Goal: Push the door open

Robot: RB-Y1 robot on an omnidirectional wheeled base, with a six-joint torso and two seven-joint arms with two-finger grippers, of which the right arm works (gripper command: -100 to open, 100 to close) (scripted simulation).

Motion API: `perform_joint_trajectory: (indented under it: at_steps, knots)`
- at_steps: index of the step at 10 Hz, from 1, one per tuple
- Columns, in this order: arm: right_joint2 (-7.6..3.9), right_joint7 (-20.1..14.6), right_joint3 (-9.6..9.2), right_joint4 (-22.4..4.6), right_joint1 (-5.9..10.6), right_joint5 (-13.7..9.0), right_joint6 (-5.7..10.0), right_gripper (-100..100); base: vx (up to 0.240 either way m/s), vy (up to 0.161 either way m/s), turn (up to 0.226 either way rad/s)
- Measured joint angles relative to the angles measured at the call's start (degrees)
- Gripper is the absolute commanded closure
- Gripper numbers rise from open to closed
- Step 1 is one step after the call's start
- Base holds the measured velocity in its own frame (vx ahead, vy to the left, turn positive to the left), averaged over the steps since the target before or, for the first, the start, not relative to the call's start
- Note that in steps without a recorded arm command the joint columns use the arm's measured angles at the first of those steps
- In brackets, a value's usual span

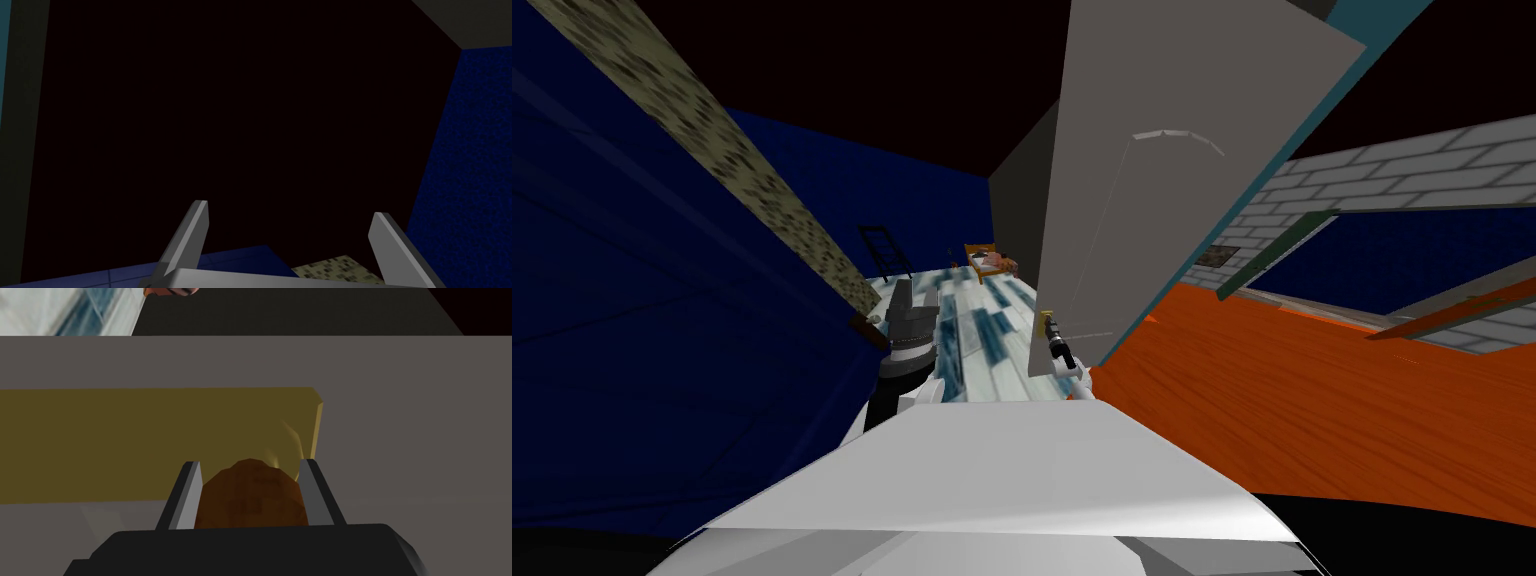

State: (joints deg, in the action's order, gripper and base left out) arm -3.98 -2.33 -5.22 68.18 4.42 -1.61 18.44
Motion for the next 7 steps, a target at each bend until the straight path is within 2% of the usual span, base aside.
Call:
perform_joint_trajectory:
  at_steps: [2,5,7]
  knots:
    - [0.30,0.33,0.50,-0.45,-0.31,0.00,-0.34,100,0.162,0.054,-0.039]
    - [-0.44,0.16,1.47,-0.49,-0.13,-0.34,-0.26,100,0.198,0.086,-0.050]
    - [-0.41,0.63,2.73,0.31,0.02,-0.47,-1.20,100,0.203,0.103,-0.063]
